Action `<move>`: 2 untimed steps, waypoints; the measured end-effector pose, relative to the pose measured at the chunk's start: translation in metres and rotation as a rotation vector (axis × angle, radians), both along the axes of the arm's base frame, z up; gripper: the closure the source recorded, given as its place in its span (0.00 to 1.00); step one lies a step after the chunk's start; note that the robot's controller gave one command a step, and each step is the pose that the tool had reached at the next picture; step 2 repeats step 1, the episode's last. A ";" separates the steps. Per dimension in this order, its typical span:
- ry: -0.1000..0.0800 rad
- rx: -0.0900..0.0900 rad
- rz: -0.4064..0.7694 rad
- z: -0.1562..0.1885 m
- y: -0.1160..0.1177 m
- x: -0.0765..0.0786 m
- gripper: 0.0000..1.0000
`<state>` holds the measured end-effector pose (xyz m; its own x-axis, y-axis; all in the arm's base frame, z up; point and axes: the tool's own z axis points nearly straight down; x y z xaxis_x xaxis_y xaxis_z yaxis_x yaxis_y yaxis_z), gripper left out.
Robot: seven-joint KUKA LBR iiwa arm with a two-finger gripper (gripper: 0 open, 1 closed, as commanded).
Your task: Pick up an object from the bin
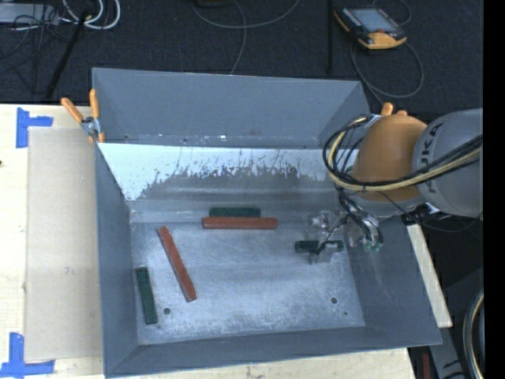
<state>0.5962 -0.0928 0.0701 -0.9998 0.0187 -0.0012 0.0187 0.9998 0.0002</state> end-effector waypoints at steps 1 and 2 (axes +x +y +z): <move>-0.008 -0.002 0.036 0.137 -0.019 -0.007 1.00; -0.008 -0.002 0.036 0.137 -0.019 -0.007 1.00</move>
Offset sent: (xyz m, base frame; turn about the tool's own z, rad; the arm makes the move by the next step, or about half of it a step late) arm -0.0093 -0.0188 0.1324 -0.0381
